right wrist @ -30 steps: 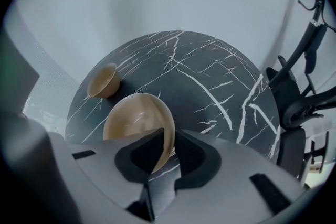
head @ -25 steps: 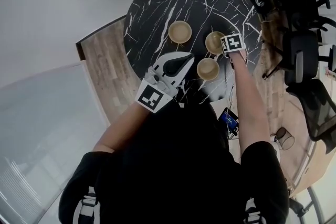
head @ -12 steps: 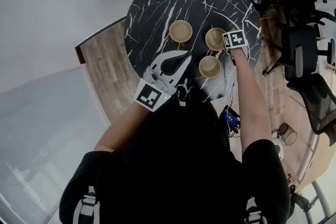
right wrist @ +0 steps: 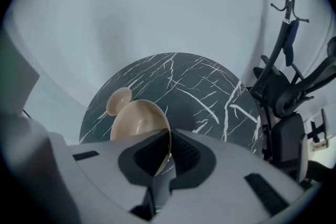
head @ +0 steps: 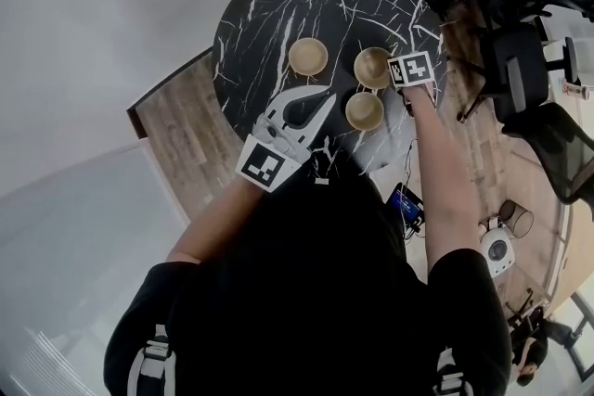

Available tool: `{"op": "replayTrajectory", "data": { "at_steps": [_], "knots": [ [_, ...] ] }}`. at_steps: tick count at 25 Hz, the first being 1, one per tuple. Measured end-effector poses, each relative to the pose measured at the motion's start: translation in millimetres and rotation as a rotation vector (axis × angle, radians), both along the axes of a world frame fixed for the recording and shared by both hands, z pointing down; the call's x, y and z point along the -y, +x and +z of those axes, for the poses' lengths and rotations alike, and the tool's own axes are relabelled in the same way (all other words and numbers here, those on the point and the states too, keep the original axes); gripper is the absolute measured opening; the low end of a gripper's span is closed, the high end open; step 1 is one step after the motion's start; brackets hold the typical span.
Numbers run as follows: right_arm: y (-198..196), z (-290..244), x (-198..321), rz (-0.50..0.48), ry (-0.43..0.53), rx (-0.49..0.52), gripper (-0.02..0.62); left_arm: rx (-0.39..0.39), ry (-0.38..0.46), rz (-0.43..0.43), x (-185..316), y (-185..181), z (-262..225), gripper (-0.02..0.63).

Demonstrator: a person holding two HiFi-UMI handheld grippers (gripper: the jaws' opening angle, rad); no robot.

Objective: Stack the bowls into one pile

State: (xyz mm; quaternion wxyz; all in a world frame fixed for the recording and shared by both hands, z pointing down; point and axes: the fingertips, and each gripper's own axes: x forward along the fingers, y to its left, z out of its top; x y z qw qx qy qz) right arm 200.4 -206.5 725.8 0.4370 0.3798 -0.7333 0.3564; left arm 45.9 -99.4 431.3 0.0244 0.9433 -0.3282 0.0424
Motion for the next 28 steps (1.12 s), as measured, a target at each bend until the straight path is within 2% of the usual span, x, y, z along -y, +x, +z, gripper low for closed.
{"op": "replayTrajectory", "data": {
  "at_steps": [8, 16, 28],
  "knots": [
    [-1.2, -16.5, -48.9, 0.036, -0.012, 0.007, 0.009, -0.028, 0.029, 0.077, -13.7, 4.7, -12.6, 0.003],
    [-16.1, 3.9, -100.5, 0.031, -0.073, 0.007, 0.009, -0.023, 0.057, 0.14, -25.0, 11.1, -17.2, 0.003],
    [-16.8, 35.8, -129.9, 0.003, -0.143, -0.018, 0.009, -0.022, 0.043, 0.138, -34.5, 10.6, -15.5, 0.003]
  ]
}}
